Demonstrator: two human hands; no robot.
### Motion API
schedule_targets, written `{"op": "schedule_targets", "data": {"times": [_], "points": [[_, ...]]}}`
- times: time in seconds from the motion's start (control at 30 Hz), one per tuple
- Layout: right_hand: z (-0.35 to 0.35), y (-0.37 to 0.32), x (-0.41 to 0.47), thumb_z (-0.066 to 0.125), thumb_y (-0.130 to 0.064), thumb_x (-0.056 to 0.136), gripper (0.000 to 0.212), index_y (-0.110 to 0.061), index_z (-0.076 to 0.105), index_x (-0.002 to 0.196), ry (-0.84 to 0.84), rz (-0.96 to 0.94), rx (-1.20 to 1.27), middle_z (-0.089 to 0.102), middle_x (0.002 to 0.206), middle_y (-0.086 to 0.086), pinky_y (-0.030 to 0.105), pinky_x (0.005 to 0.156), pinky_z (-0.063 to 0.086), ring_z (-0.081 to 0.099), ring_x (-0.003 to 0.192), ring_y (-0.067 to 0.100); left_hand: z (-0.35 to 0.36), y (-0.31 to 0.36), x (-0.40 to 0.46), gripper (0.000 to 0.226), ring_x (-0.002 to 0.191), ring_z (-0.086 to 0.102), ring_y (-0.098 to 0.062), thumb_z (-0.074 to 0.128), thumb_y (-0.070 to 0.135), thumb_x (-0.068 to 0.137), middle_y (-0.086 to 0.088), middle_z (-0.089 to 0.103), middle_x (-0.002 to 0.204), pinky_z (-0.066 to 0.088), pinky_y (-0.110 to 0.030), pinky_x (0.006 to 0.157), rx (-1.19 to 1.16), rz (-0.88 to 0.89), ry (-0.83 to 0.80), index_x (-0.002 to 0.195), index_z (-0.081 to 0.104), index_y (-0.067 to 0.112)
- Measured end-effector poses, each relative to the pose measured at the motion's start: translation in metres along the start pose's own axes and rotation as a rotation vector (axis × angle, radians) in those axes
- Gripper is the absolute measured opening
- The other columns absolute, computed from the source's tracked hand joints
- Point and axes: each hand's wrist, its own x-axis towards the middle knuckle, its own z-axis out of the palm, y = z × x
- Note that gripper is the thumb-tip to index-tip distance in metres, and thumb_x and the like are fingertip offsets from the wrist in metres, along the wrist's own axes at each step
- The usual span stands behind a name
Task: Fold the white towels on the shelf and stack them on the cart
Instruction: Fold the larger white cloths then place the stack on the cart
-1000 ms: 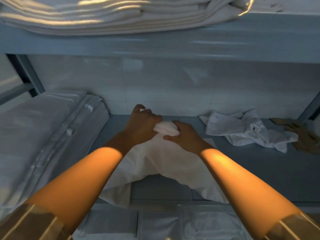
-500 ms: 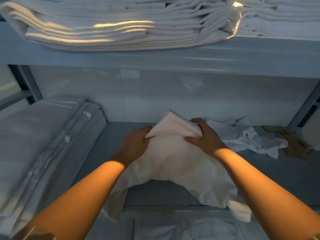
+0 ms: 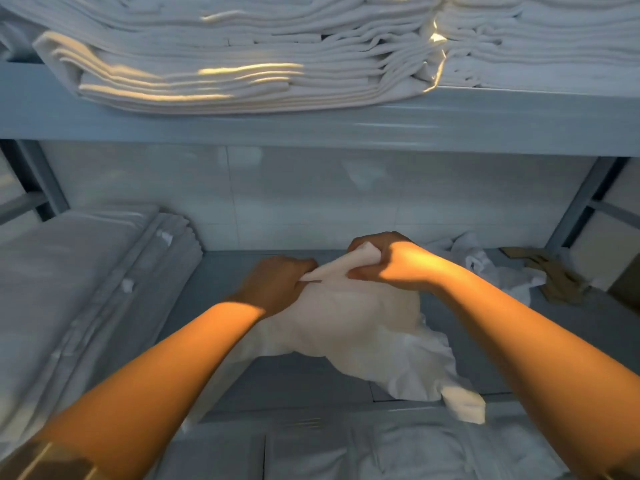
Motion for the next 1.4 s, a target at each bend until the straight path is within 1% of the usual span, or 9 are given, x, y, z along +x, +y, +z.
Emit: {"op": "schedule_targets", "data": {"times": [0.4, 0.6, 0.77, 0.87, 0.97, 1.03, 1.13, 1.3, 1.4], "points": [[0.078, -0.017, 0.000, 0.063, -0.026, 0.090, 0.018, -0.019, 0.047, 0.091, 0.237, 0.069, 0.113, 0.054, 0.076, 0.002, 0.018, 0.054, 0.032, 0.047, 0.071, 0.021, -0.043, -0.052, -0.044, 0.039, 0.093, 0.064, -0.027, 0.038, 0.047, 0.090, -0.006, 0.070, 0.102, 0.049, -0.037, 0.076, 0.126, -0.072, -0.139, 0.105, 0.066, 0.024], [0.056, -0.048, 0.016, 0.054, -0.033, 0.088, 0.010, -0.031, 0.050, 0.096, 0.584, -0.122, 0.077, 0.049, 0.073, -0.011, 0.019, 0.059, 0.029, 0.039, 0.064, 0.005, -0.104, -0.055, -0.029, 0.037, 0.077, 0.066, -0.034, 0.046, 0.046, 0.077, -0.011, 0.070, 0.083, 0.050, -0.036, 0.066, 0.204, -0.061, 0.256, 0.089, 0.070, 0.020], [0.068, -0.035, 0.001, 0.060, -0.024, 0.090, 0.014, -0.013, 0.059, 0.100, 0.366, -0.030, -0.115, 0.064, 0.085, 0.014, 0.035, 0.061, 0.037, 0.059, 0.081, 0.035, -0.066, -0.032, -0.056, 0.037, 0.094, 0.062, -0.027, 0.055, 0.064, 0.083, -0.003, 0.069, 0.100, 0.047, -0.031, 0.074, 0.247, -0.253, -0.134, 0.100, 0.064, 0.032], [0.078, -0.041, -0.007, 0.064, -0.015, 0.087, 0.010, -0.008, 0.060, 0.093, 0.331, -0.133, -0.011, 0.064, 0.080, 0.011, 0.038, 0.059, 0.039, 0.059, 0.077, 0.032, -0.052, 0.003, -0.064, 0.027, 0.073, 0.057, -0.007, 0.070, 0.060, 0.071, 0.025, 0.063, 0.076, 0.043, -0.023, 0.059, -0.105, -0.183, -0.033, 0.090, 0.057, 0.046], [0.085, -0.044, -0.011, 0.066, -0.007, 0.082, 0.016, -0.011, 0.056, 0.093, 0.311, -0.134, 0.114, 0.063, 0.079, 0.007, 0.039, 0.062, 0.045, 0.057, 0.073, 0.028, -0.046, 0.040, -0.053, 0.017, 0.074, 0.056, -0.004, 0.072, 0.044, 0.077, 0.024, 0.062, 0.074, 0.038, -0.014, 0.058, -0.302, -0.149, 0.066, 0.087, 0.063, 0.033], [0.087, -0.040, -0.020, 0.069, -0.009, 0.079, 0.024, -0.018, 0.054, 0.096, 0.387, -0.048, 0.262, 0.063, 0.081, -0.003, 0.024, 0.061, 0.045, 0.057, 0.074, 0.014, -0.045, 0.051, -0.050, 0.006, 0.069, 0.057, -0.007, 0.068, 0.030, 0.081, 0.026, 0.059, 0.064, 0.036, -0.014, 0.056, -0.349, -0.171, 0.060, 0.076, 0.066, 0.030], [0.096, -0.029, -0.044, 0.074, -0.021, 0.078, 0.037, -0.029, 0.052, 0.106, 0.396, 0.073, 0.473, 0.062, 0.083, -0.016, 0.008, 0.059, 0.041, 0.058, 0.077, -0.001, -0.044, 0.052, -0.058, 0.028, 0.067, 0.059, -0.009, 0.063, 0.007, 0.085, 0.022, 0.063, 0.065, 0.042, -0.023, 0.058, -0.339, -0.221, 0.061, 0.075, 0.069, 0.033], [0.139, 0.007, -0.090, 0.074, -0.025, 0.081, 0.016, -0.015, 0.061, 0.077, 0.068, 0.101, 0.523, 0.056, 0.067, -0.012, 0.018, 0.057, 0.039, 0.049, 0.057, -0.003, -0.050, 0.047, -0.085, 0.043, 0.082, 0.063, -0.003, 0.058, -0.005, 0.084, 0.025, 0.067, 0.079, 0.045, -0.014, 0.067, -0.377, -0.327, 0.151, 0.084, 0.073, 0.035], [0.157, 0.013, -0.102, 0.063, -0.022, 0.089, 0.026, -0.022, 0.054, 0.065, 0.026, 0.056, 0.537, 0.048, 0.059, -0.014, 0.020, 0.057, 0.034, 0.042, 0.055, 0.000, -0.057, 0.043, -0.112, 0.050, 0.079, 0.063, 0.006, 0.061, -0.002, 0.085, 0.025, 0.069, 0.078, 0.045, -0.009, 0.066, -0.425, -0.432, 0.138, 0.077, 0.067, 0.047]]}}
